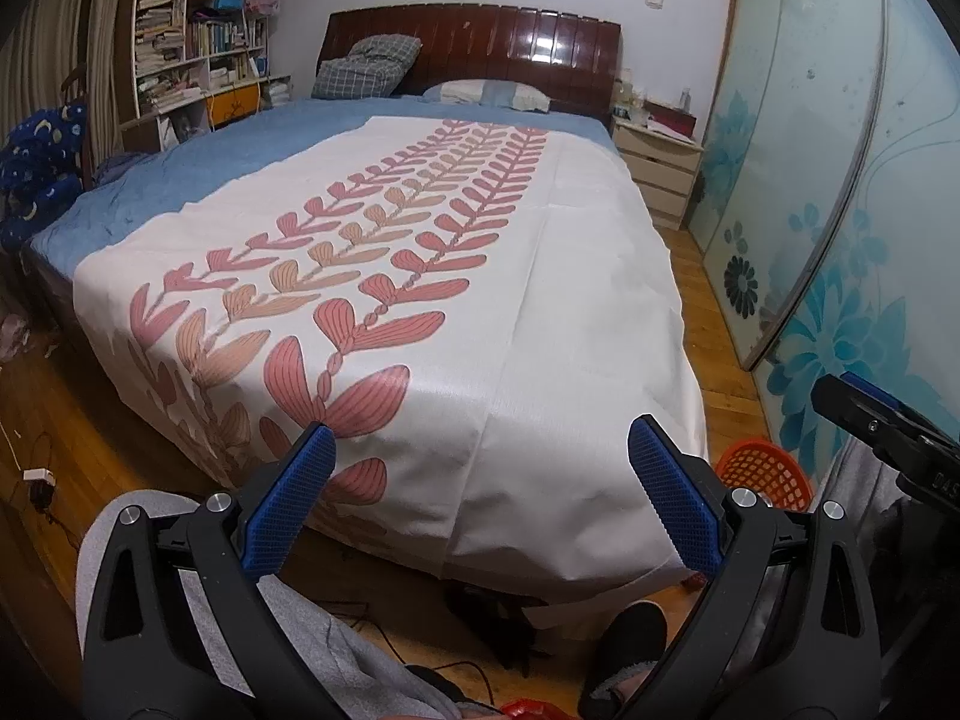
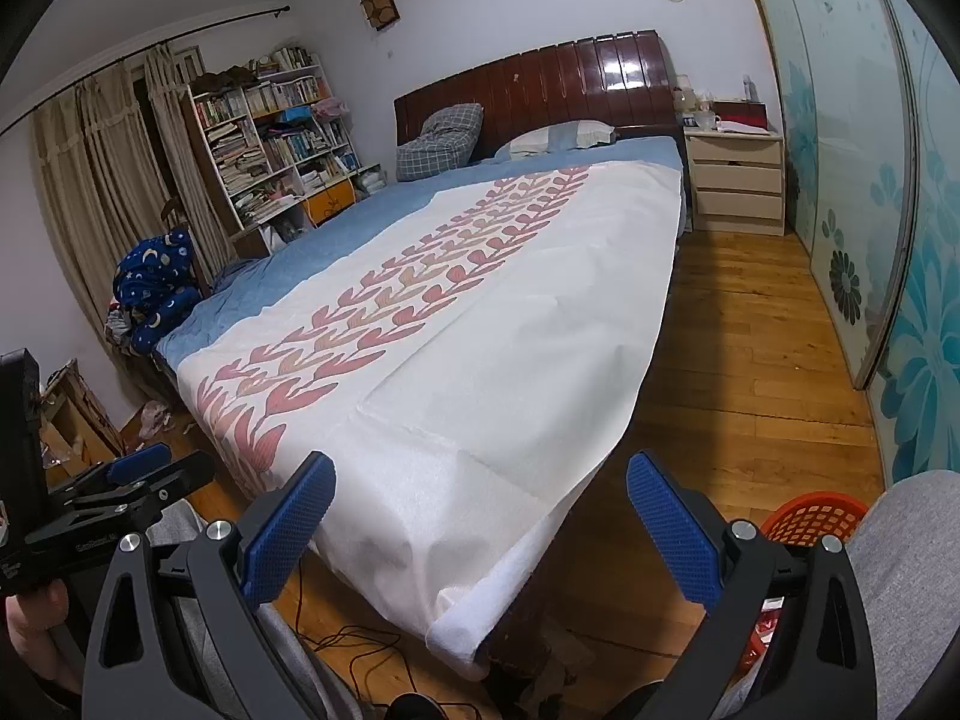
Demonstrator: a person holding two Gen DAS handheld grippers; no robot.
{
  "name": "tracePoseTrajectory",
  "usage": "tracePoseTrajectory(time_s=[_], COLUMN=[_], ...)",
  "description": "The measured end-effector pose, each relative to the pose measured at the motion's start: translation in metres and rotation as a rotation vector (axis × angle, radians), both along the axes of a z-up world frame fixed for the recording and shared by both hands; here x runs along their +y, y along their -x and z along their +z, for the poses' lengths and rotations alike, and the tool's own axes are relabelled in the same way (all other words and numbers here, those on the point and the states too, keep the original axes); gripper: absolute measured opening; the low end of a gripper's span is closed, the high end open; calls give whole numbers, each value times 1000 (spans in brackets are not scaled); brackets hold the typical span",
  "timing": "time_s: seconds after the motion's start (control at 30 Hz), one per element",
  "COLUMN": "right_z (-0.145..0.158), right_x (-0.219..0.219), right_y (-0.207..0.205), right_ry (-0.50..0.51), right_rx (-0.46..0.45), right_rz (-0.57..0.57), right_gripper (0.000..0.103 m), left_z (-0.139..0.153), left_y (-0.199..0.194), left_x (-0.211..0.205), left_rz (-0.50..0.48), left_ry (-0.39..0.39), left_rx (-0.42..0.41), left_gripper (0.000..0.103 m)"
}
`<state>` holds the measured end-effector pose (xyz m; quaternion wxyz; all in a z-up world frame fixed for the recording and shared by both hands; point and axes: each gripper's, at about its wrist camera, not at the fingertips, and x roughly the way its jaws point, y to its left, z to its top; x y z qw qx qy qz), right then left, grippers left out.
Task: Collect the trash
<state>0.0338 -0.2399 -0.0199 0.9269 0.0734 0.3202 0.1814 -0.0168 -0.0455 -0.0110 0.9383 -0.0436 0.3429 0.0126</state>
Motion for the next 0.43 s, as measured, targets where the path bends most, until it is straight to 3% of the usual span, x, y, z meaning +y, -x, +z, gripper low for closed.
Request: tracePoseTrajectory(time_s=[0.43], right_z=[-1], right_x=[0], right_y=[-1], right_ry=[-2], right_rx=[2], right_rz=[-3], right_gripper=[97], left_z=[-3], left_y=[-1], left_x=[-1], left_rz=[2], left_ry=[8], left_rx=[19], left_gripper=[97])
